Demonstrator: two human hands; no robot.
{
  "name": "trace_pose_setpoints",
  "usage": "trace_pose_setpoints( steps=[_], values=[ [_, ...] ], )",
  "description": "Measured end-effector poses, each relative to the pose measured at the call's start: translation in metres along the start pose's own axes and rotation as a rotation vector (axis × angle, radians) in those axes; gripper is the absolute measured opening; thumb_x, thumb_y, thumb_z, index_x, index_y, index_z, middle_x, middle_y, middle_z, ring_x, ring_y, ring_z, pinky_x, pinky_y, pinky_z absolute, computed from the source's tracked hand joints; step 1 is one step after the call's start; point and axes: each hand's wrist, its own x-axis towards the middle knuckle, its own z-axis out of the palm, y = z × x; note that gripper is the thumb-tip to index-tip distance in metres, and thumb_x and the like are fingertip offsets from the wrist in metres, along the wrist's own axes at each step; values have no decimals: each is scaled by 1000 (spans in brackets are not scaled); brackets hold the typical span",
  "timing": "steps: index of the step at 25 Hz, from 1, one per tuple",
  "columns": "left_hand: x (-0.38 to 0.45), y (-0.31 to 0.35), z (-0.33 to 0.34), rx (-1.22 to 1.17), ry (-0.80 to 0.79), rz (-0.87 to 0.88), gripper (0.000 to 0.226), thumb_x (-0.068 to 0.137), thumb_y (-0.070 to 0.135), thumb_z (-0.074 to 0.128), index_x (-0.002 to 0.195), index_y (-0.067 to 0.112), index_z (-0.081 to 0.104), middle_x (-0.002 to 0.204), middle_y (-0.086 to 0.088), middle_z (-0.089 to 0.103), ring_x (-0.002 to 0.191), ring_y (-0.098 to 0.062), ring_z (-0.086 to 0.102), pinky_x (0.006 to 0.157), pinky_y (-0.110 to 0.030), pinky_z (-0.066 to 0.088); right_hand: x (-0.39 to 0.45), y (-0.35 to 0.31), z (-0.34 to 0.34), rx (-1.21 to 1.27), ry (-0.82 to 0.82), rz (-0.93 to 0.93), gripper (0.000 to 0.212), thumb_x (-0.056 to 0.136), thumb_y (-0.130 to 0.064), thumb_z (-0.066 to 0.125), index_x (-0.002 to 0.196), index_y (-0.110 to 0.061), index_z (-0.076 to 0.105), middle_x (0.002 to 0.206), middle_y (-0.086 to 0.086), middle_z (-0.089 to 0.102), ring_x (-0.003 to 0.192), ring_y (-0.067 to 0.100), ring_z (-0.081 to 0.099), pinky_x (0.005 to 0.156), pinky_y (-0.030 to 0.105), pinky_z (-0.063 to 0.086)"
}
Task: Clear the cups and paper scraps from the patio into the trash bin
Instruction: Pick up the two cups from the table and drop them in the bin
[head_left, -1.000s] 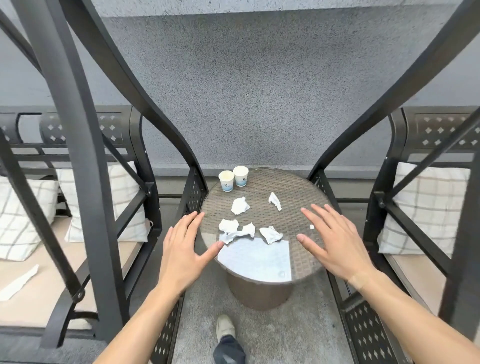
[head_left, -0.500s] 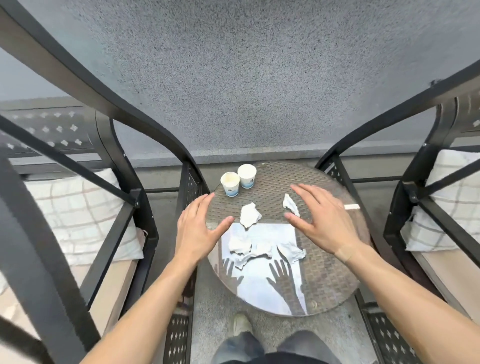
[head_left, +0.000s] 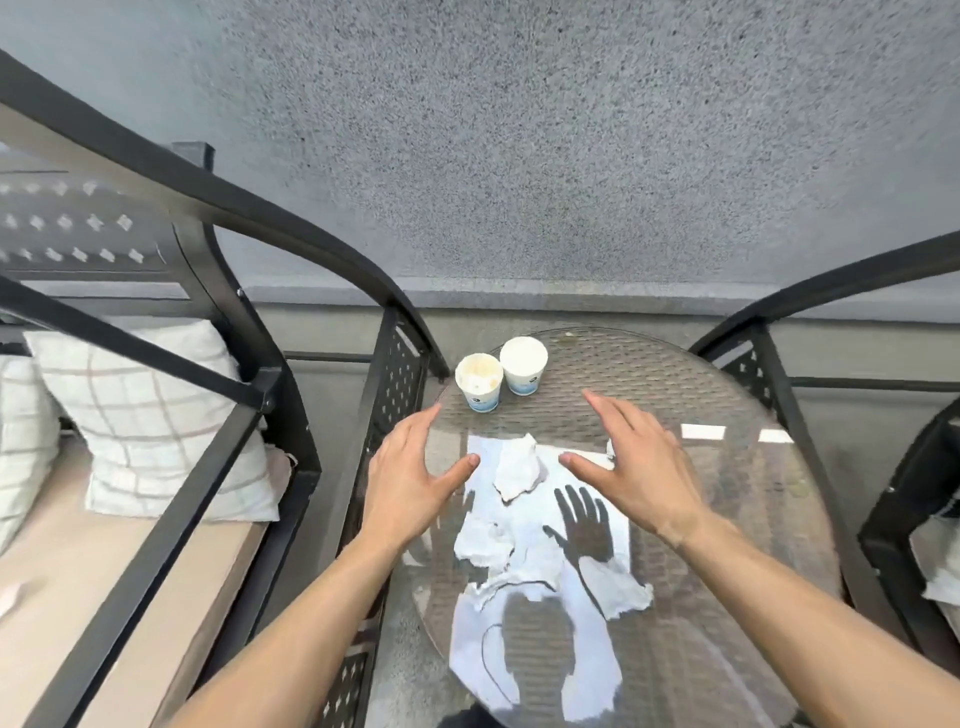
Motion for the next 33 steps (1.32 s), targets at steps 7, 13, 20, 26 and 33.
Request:
trace_pose_setpoints(
  steps=[7, 13, 20, 26, 33],
  values=[
    [91, -36, 79, 29, -45, -95, 102, 69, 62, 75, 150, 34, 20, 153, 2, 37, 140, -18, 33, 115, -45, 30, 115, 53, 84, 136, -113, 62, 95, 74, -67, 65, 149, -40, 12, 154, -3, 31, 139, 21, 31, 109, 43, 35],
    [139, -54, 103, -96, -108, -92, 106, 59, 53, 84, 146, 38, 25, 146, 6, 47, 135, -16, 40, 112, -44, 35, 185, 41, 130, 376, -187, 85, 122, 60, -41, 86, 151, -37, 5, 155, -2, 27, 141, 24, 25, 115, 41, 27],
    [146, -40, 97, -261, -99, -143, 75, 54, 56, 79, 116, 44, 41, 100, 26, 59, 98, -4, 58, 78, -21, 46, 189, 29, 130, 478, -49, 151, 79, 57, -31, 85, 125, -33, 45, 125, -3, 57, 114, 21, 51, 88, 33, 42],
    [97, -24, 53, -326, -12, -165, 72, 56, 43, 83, 112, 51, 38, 103, 34, 54, 96, 28, 45, 70, -6, 37, 138, 18, 80, 539, 1, 144, 73, 56, -33, 85, 114, -41, 41, 108, -13, 49, 102, 13, 47, 78, 29, 36],
    [0, 22, -13, -440, 190, -231, 71, 63, 17, 85, 116, 43, 44, 115, 20, 56, 103, 16, 49, 76, 0, 36, 84, -16, -2, 642, -52, -43, 75, 54, -33, 87, 116, -42, 45, 118, -11, 55, 109, 13, 51, 89, 31, 41]
  ],
)
